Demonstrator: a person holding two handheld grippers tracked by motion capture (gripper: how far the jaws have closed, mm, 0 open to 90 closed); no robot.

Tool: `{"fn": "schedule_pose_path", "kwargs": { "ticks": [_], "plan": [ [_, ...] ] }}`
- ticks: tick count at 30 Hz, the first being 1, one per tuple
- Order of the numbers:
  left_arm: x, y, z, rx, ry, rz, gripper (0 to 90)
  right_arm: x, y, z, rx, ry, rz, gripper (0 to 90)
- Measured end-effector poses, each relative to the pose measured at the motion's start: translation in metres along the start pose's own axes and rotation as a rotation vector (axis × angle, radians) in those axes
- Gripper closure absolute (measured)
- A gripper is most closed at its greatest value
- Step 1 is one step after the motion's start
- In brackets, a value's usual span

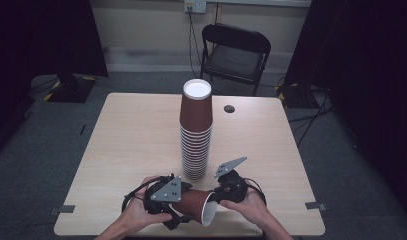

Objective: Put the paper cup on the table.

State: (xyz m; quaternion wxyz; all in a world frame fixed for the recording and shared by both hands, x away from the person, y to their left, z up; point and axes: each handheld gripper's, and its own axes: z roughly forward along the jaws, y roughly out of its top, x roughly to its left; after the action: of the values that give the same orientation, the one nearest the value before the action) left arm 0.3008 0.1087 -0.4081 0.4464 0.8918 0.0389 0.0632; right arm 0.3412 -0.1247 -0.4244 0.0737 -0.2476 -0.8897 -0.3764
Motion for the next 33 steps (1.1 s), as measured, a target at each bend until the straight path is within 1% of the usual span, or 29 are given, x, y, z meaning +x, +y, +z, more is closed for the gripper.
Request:
{"fn": "schedule_pose_path", "kwargs": {
  "ticks": [1,2,4,5,6,7,8,9,11,13,14,18,20,22,23,25,26,27,28,29,30,31,32,33],
  "plan": [
    [0.000,0.000,0.001,0.005,-0.001,0.013,11.5,-0.002,0.001,0.001,0.009,0.005,0.025,86.2],
    [-0.002,0.000,0.004,0.017,0.014,0.035,10.5,-0.003,0.001,0.001,0.016,0.006,0.034,86.2],
    [-0.005,0.000,0.007,0.037,0.030,0.071,8.5,-0.004,0.002,0.002,0.023,0.017,0.051,86.2],
    [-0.005,0.000,0.007,0.037,0.030,0.071,7.7,-0.004,0.002,0.002,0.023,0.017,0.051,86.2],
    [-0.006,0.000,0.009,0.050,0.036,0.085,7.7,-0.005,0.004,0.002,0.033,0.017,0.053,86.2],
    [-0.007,0.000,0.011,0.051,0.034,0.085,5.7,-0.004,0.005,0.003,0.047,0.020,0.058,86.2],
    [-0.007,0.000,0.011,0.051,0.034,0.085,4.9,-0.004,0.005,0.003,0.047,0.020,0.058,86.2],
    [-0.008,0.001,0.014,0.062,0.028,0.101,3.6,-0.003,0.007,0.004,0.056,0.025,0.065,86.2],
    [-0.009,0.001,0.017,0.057,0.035,0.112,2.5,-0.003,0.009,0.006,0.064,0.028,0.075,86.2],
    [-0.010,0.002,0.019,0.064,0.031,0.126,1.5,-0.003,0.011,0.007,0.070,0.035,0.086,86.2],
    [-0.011,0.001,0.021,0.056,0.038,0.109,0.2,-0.003,0.011,0.007,0.074,0.039,0.094,86.2],
    [-0.010,0.000,0.022,0.062,0.035,0.111,0.0,-0.002,0.014,0.009,0.092,0.032,0.112,86.2],
    [-0.012,-0.001,0.024,0.051,0.053,0.123,0.0,-0.002,0.015,0.010,0.099,0.032,0.130,86.2],
    [-0.014,-0.001,0.027,0.057,0.070,0.138,0.0,-0.002,0.016,0.011,0.100,0.030,0.140,86.2],
    [-0.015,-0.001,0.027,0.067,0.070,0.144,0.0,-0.002,0.016,0.011,0.106,0.029,0.145,86.2],
    [-0.016,-0.001,0.029,0.071,0.074,0.159,0.0,-0.001,0.017,0.012,0.117,0.028,0.152,86.2],
    [-0.016,-0.001,0.029,0.071,0.074,0.159,0.0,-0.001,0.017,0.012,0.117,0.028,0.152,86.2],
    [-0.017,-0.001,0.030,0.062,0.079,0.167,0.0,-0.001,0.018,0.012,0.123,0.032,0.159,86.2],
    [-0.018,-0.001,0.031,0.070,0.075,0.178,0.5,-0.001,0.018,0.013,0.124,0.033,0.162,86.2],
    [-0.019,-0.001,0.032,0.074,0.081,0.181,0.7,0.000,0.018,0.013,0.129,0.035,0.164,86.2],
    [-0.020,-0.001,0.033,0.083,0.087,0.196,0.7,0.000,0.019,0.014,0.132,0.033,0.166,86.2],
    [-0.021,-0.001,0.034,0.078,0.088,0.200,1.1,0.001,0.019,0.015,0.132,0.038,0.173,86.2],
    [-0.022,-0.001,0.034,0.083,0.095,0.217,2.6,0.001,0.019,0.015,0.137,0.045,0.175,86.2],
    [-0.023,-0.001,0.034,0.087,0.096,0.217,2.5,0.002,0.020,0.016,0.133,0.045,0.175,86.2]
  ]
}}
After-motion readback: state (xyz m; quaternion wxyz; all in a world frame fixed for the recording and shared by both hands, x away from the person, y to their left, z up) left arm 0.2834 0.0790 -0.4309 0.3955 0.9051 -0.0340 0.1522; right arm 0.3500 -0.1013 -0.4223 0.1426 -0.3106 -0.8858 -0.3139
